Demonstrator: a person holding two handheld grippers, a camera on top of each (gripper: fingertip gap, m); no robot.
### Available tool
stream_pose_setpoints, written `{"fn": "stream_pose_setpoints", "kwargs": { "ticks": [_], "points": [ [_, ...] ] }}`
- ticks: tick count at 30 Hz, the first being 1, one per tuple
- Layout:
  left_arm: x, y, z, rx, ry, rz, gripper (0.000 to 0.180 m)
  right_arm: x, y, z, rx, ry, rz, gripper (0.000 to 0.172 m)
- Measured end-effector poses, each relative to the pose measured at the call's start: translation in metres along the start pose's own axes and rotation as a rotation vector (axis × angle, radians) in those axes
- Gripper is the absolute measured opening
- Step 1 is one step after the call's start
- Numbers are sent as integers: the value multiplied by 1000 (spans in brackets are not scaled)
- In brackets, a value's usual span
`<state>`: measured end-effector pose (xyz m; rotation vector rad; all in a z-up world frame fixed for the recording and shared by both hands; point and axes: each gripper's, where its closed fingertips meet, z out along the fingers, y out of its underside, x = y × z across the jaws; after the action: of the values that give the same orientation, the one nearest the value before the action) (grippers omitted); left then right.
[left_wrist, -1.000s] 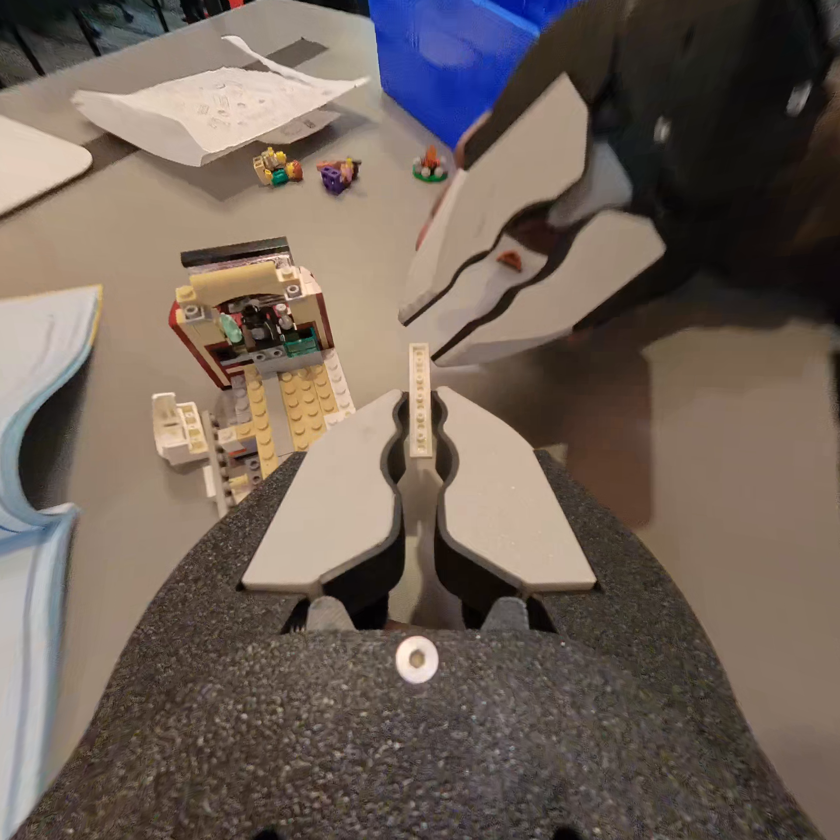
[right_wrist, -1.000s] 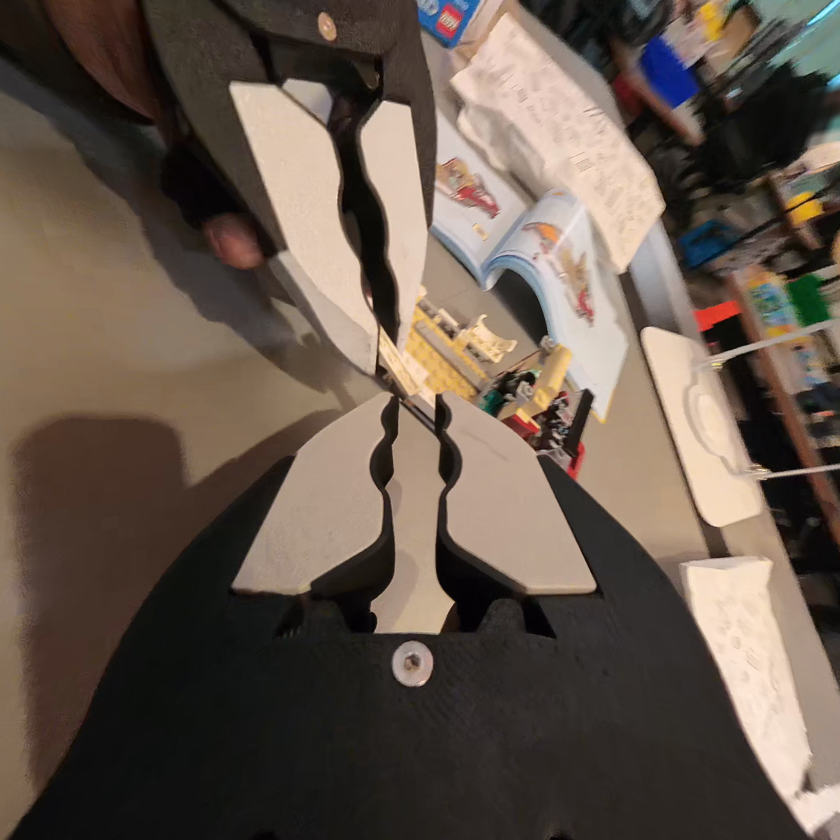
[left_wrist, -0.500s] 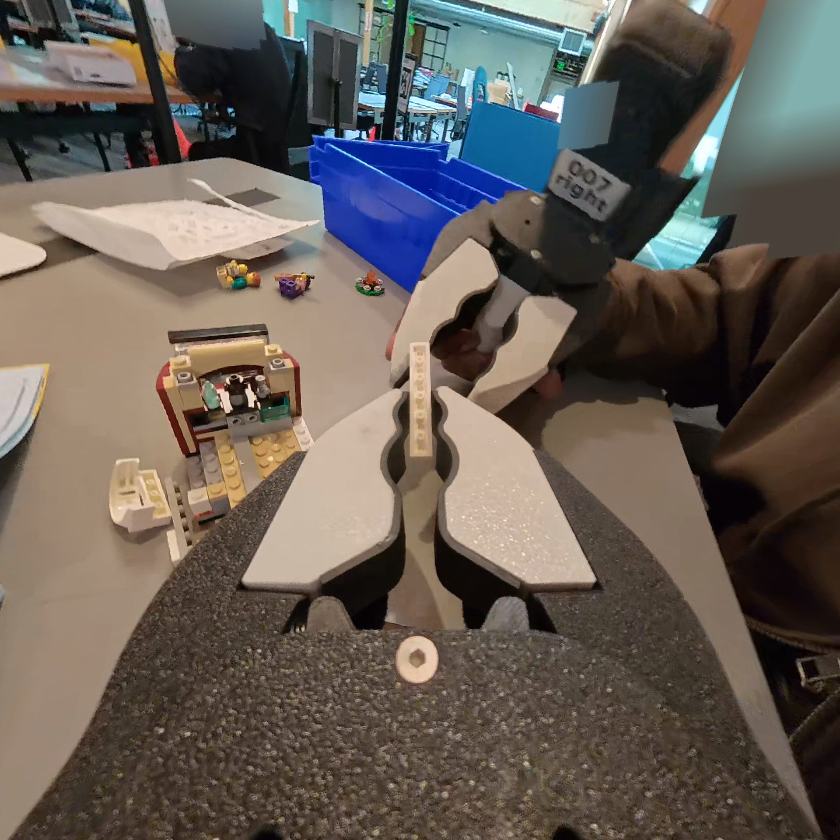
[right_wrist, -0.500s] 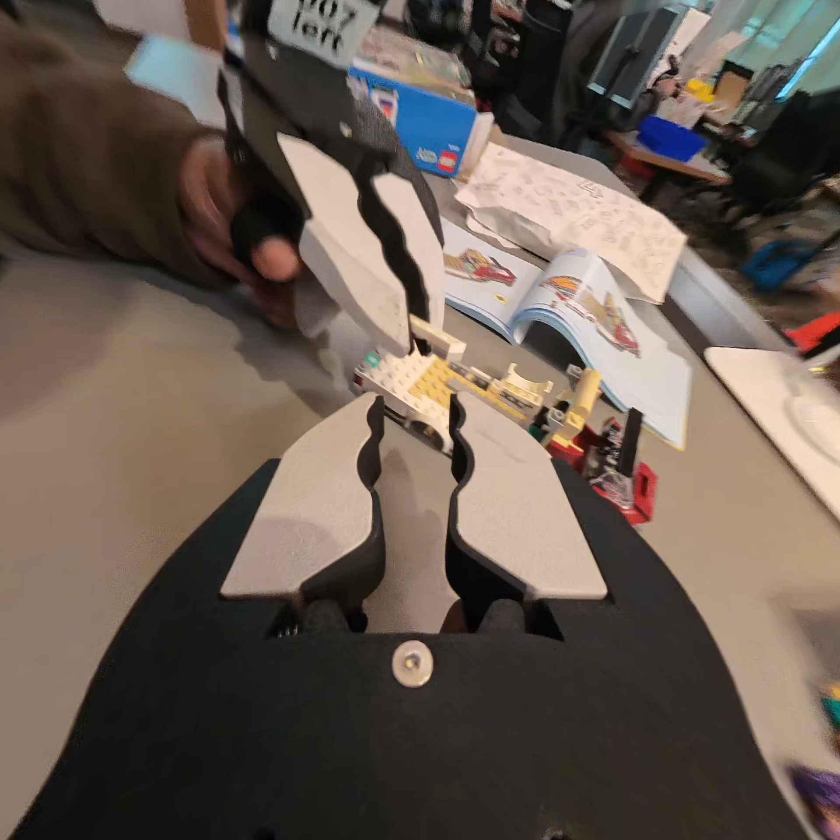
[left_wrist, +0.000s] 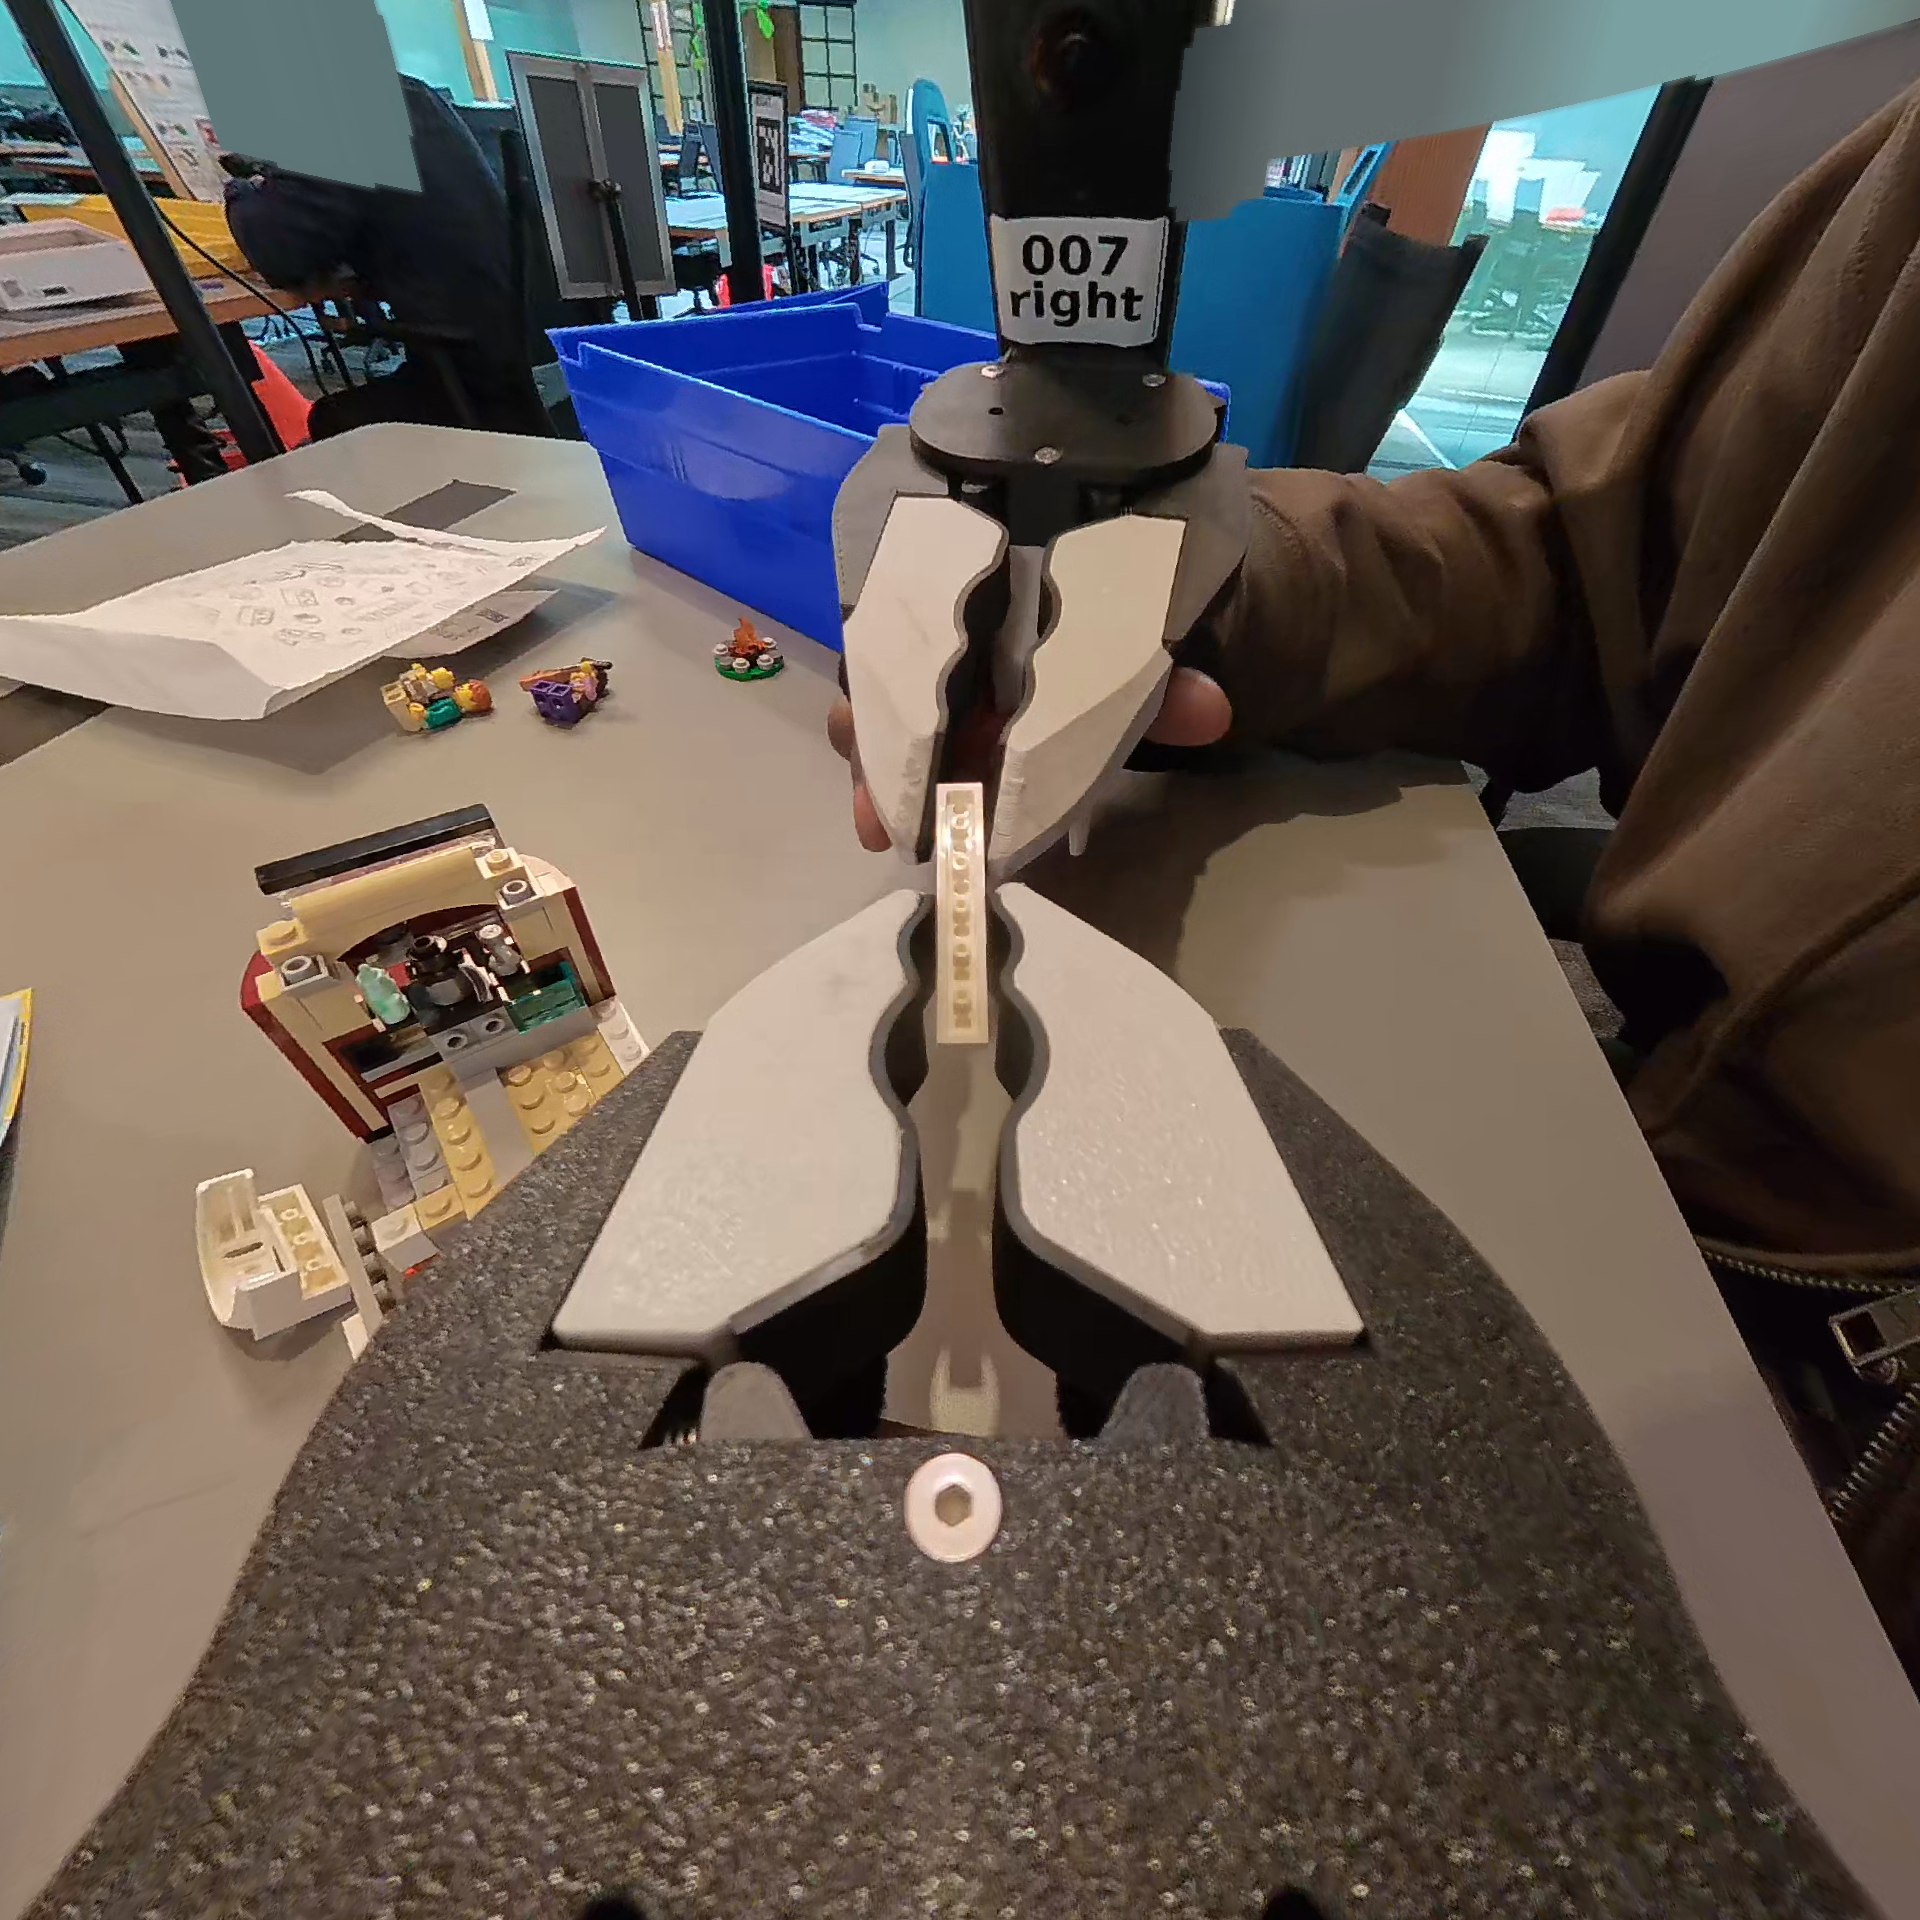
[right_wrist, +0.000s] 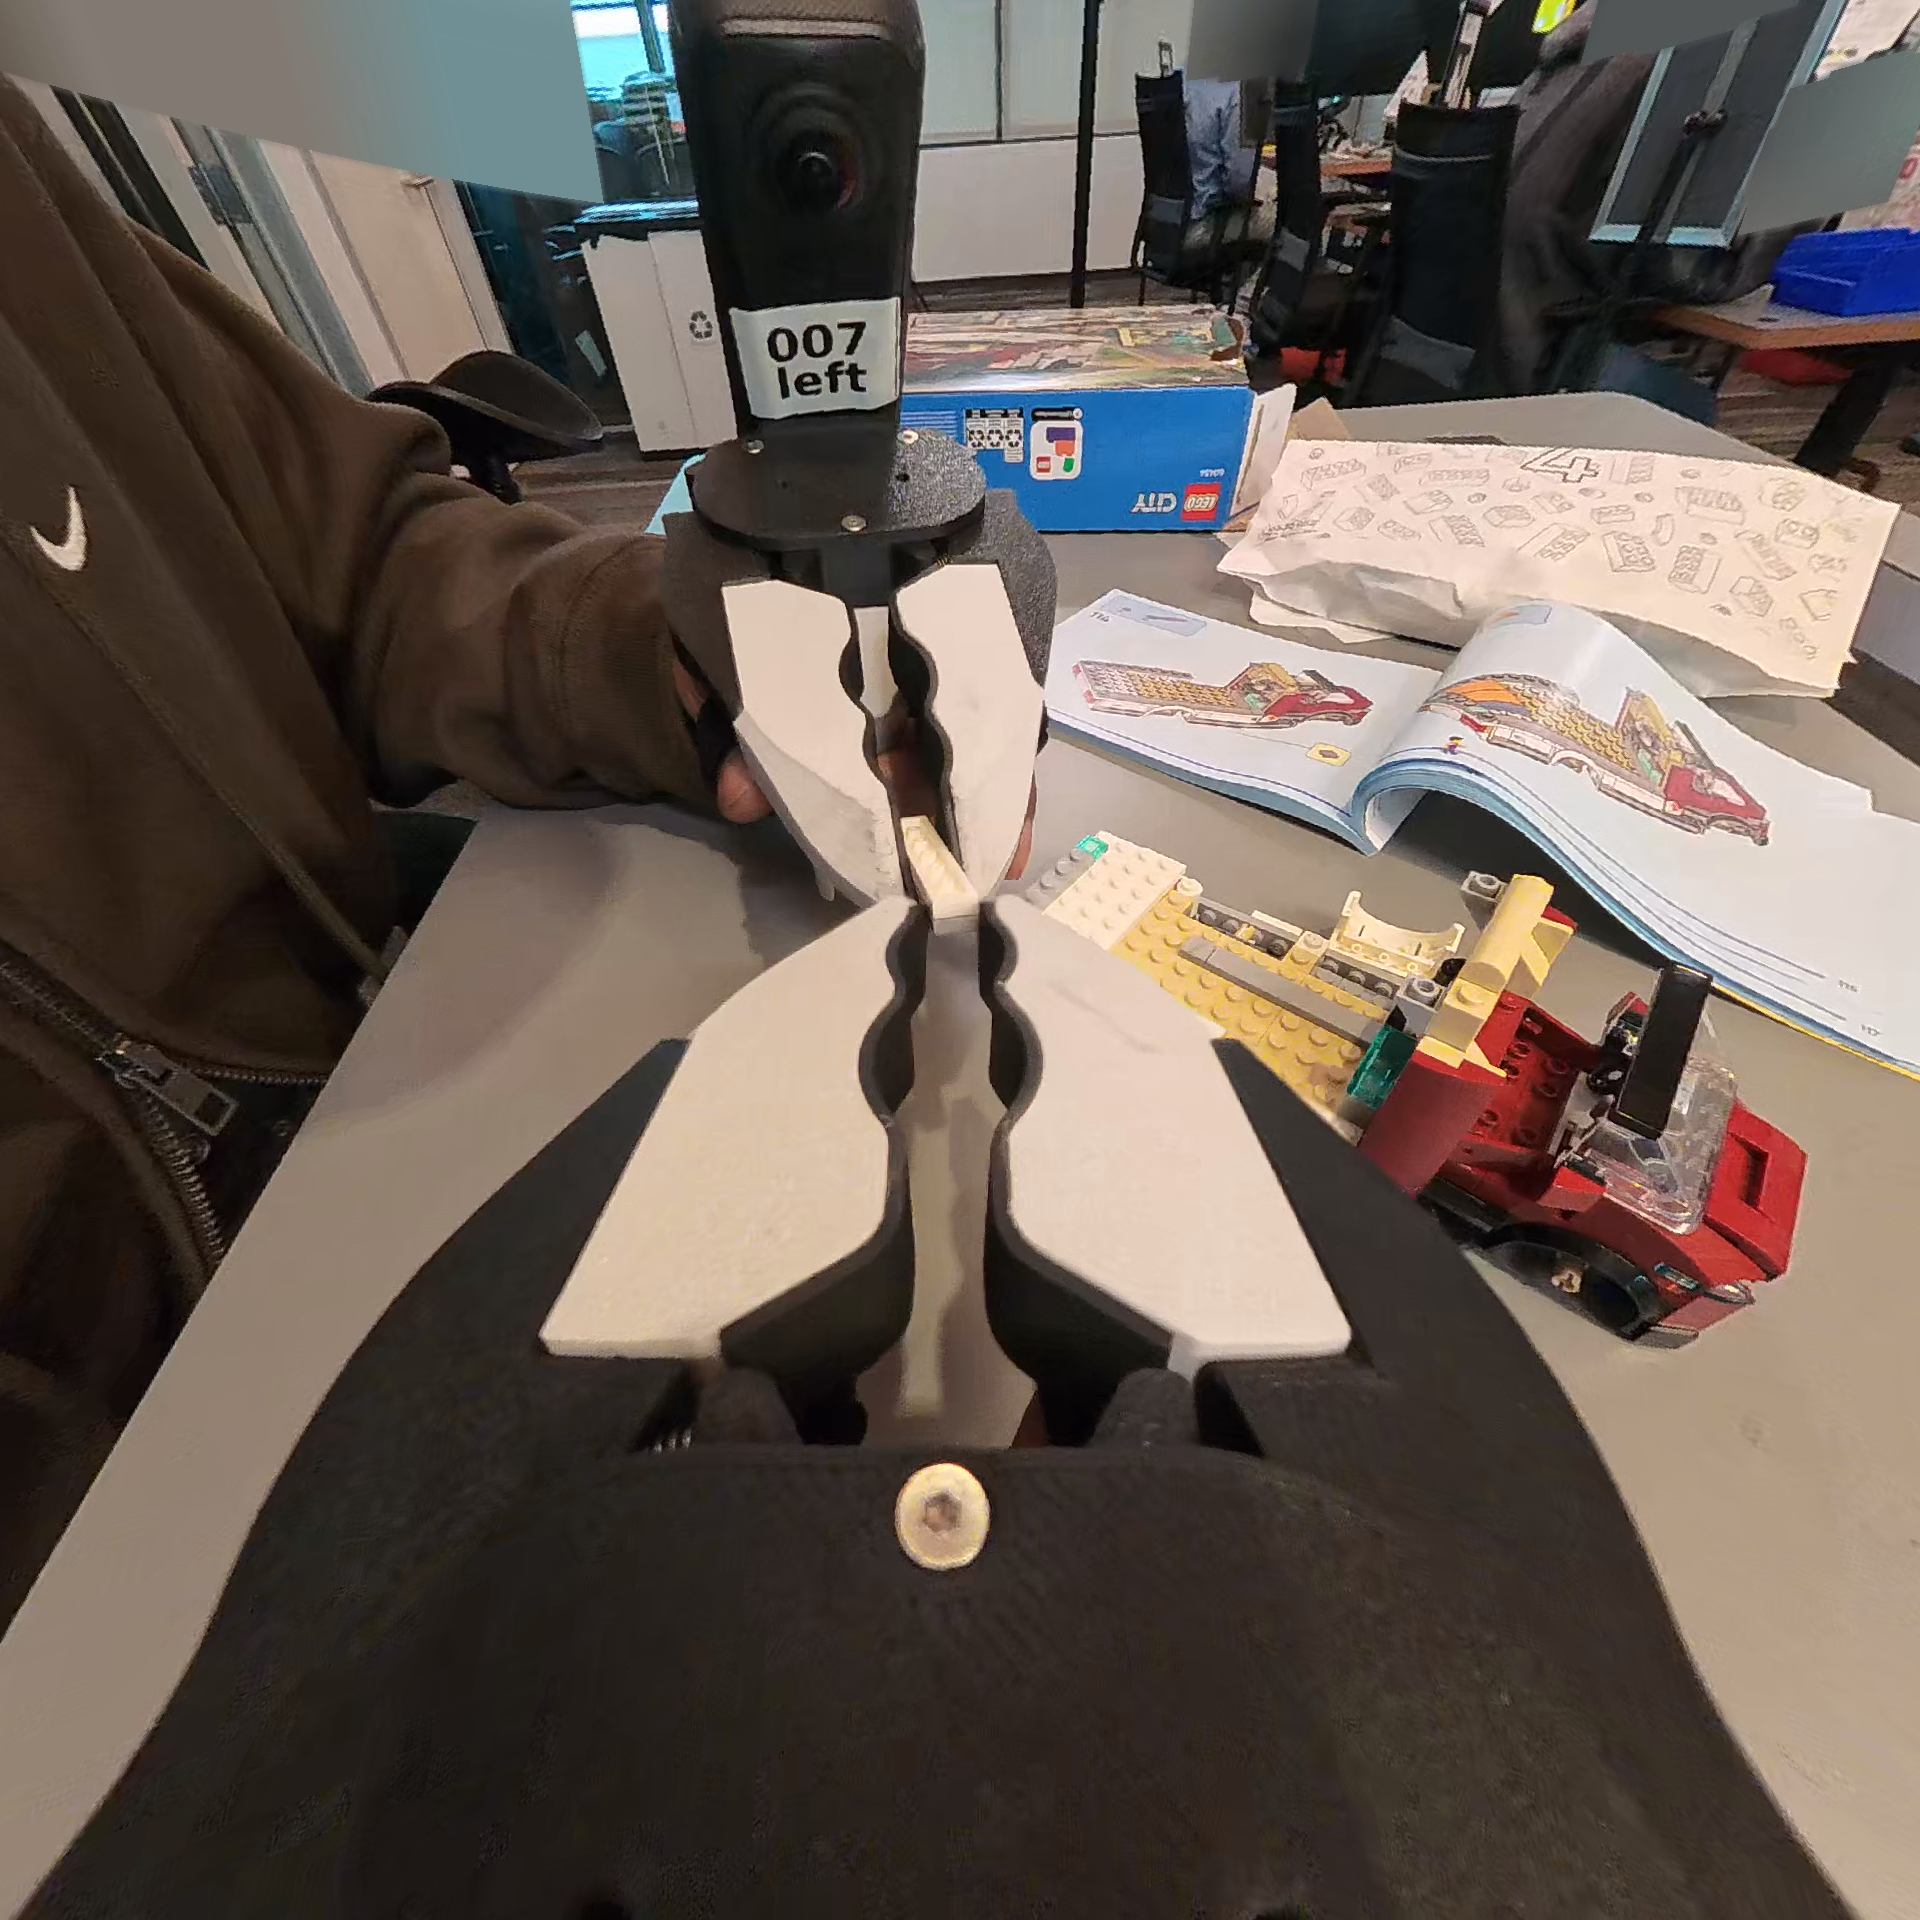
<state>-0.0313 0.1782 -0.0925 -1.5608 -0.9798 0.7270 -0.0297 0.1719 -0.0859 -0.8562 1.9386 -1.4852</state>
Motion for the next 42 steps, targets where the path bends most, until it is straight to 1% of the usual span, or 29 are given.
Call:
{"fn": "stream_pose_setpoints", "kwargs": {
  "ticks": [4, 6, 11, 14, 18, 20, 24, 26, 30, 33, 37, 42],
  "points": [
    [2, 0, -1, -2, 22, -12, 8, -2, 0, 0, -12, -8, -13, 8],
    [5, 1, -1, -7, 61, -47, 8, -5, 2, 0, -24, -22, -41, 8],
    [16, 0, -2, 6, 212, -244, 8, -13, 1, -1, -29, -56, -124, 8],
    [20, 2, -2, 0, 271, -330, 8, -16, 3, -2, -46, -64, -168, 8],
    [21, -1, -3, 23, 295, -370, 8, -17, 2, -2, -40, -60, -184, 8],
    [18, 0, -3, 18, 256, -319, 8, -15, 1, -2, -42, -54, -154, 8],
    [14, -1, -3, 0, 129, -74, 8, -14, -1, -1, -38, -57, -66, 8],
    [13, 0, -2, -15, 85, 11, 8, -14, 0, -1, -45, -58, -52, 8],
    [13, 1, -1, -23, 41, 104, 8, -15, 1, -2, -57, -59, -27, 8],
    [15, 3, 0, -44, 32, 150, 8, -17, 3, -3, -73, -58, -51, 8],
    [17, 2, -2, -33, 98, 30, 8, -17, 3, -2, -86, -24, -124, 7],
    [25, -2, -4, 11, 260, -225, 8, -20, -1, -3, -99, 5, -249, 8]
  ]
}}
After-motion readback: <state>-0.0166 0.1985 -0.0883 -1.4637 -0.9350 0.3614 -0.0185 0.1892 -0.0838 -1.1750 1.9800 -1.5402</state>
